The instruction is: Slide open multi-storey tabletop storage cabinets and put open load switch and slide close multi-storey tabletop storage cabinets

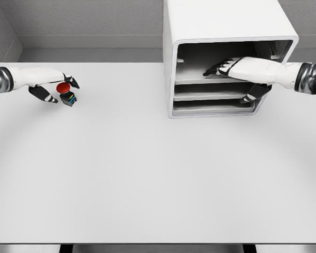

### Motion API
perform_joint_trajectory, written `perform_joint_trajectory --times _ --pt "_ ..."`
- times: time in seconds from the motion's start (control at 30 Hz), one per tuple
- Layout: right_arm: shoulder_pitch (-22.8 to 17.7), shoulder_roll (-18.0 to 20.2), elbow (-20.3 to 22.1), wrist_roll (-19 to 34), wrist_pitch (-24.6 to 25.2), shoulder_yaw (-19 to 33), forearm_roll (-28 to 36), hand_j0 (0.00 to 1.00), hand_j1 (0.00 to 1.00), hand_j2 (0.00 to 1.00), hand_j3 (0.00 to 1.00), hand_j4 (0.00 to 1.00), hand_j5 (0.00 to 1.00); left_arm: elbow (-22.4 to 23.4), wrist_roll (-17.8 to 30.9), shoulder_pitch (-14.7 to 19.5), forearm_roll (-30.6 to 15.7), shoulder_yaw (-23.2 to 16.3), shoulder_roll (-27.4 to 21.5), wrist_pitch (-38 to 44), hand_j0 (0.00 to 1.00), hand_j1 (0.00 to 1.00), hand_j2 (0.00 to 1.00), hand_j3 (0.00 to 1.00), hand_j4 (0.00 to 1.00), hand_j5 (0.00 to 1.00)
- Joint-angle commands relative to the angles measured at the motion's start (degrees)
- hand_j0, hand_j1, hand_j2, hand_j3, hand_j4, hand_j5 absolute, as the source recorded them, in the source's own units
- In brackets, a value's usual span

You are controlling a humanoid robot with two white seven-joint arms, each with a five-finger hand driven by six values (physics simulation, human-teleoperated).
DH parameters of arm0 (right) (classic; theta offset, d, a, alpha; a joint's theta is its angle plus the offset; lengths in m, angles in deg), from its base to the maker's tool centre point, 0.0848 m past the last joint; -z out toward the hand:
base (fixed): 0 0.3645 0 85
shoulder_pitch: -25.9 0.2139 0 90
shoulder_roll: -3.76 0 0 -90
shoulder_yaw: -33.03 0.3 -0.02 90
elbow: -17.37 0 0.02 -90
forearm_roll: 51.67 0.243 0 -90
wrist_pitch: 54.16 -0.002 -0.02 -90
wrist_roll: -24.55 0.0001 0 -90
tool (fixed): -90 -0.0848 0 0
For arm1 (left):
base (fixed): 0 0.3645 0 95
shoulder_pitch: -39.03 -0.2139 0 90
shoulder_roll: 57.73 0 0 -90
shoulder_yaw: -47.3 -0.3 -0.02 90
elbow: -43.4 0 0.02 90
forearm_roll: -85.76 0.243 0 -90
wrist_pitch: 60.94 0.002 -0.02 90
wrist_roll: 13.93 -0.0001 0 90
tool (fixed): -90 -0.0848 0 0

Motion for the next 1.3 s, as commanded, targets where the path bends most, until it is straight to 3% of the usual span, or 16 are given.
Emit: perform_joint_trajectory --times 0.0,0.07,0.2,0.37,0.6,0.83,0.9,1.07,1.17,1.27 --pt "0.0 0.4 2.7 0.0 0.2 0.0 0.4 1.0 1.0 1.0 1.0 1.0 1.0 0.1 0.0 0.0 0.0 0.1 0.2 0.1 0.71 0.71 0.71 0.71 0.71 0.71" --pt "-1.0 2.1 5.6 0.0 0.2 0.0 0.4 1.0 1.0 1.0 1.0 1.0 1.0 0.1 0.0 0.1 0.4 0.1 0.2 0.1 0.7 0.7 0.7 0.7 0.7 0.7" --pt "-1.5 2.9 6.6 0.0 0.2 -0.7 0.4 1.0 1.0 1.0 1.0 1.0 1.0 -0.1 0.1 0.0 0.5 0.1 0.2 0.1 0.54 0.54 0.54 0.54 0.54 0.54" --pt "-1.6 3.0 6.9 0.0 0.2 -1.3 0.5 1.0 1.0 1.0 1.0 1.0 1.0 -0.7 0.1 0.0 0.5 -0.1 0.2 0.1 0.45 0.45 0.45 0.45 0.45 0.45" --pt "-3.9 6.3 12.0 0.0 0.2 -1.8 0.5 1.0 1.0 1.0 1.0 1.0 1.0 -0.7 0.1 0.1 0.5 -0.1 0.2 0.1 0.44 0.44 0.44 0.44 0.44 0.44" --pt "-6.8 8.8 14.0 0.0 0.2 3.3 1.1 1.0 1.0 1.0 1.0 1.0 1.0 -1.1 0.1 0.7 0.2 0.9 -0.4 0.1 0.39 0.39 0.39 0.39 0.39 0.39" --pt "-7.1 9.5 14.9 0.0 0.2 3.4 1.2 1.0 1.0 1.0 1.0 1.0 1.0 -2.5 0.1 0.7 0.1 2.1 -0.8 0.1 0.39 0.39 0.39 0.39 0.39 0.39" --pt "-8.0 11.0 15.7 0.0 0.2 4.3 1.3 1.0 1.0 1.0 1.0 1.0 1.0 -11.0 -0.1 0.3 0.0 2.0 -2.5 0.1 0.39 0.39 0.39 0.39 0.39 0.39" --pt "-7.8 10.4 15.4 0.0 0.2 5.8 3.3 1.0 1.0 1.0 1.0 1.0 1.0 -15.0 -0.1 0.3 -0.1 2.0 -3.5 0.1 0.39 0.39 0.39 0.39 0.39 0.39" --pt "-7.5 9.1 15.4 0.0 0.2 3.7 3.2 1.0 1.0 1.0 1.0 1.0 1.0 -19.8 -0.1 0.2 -0.1 2.0 -4.9 0.1 0.39 0.39 0.39 0.39 0.39 0.39"
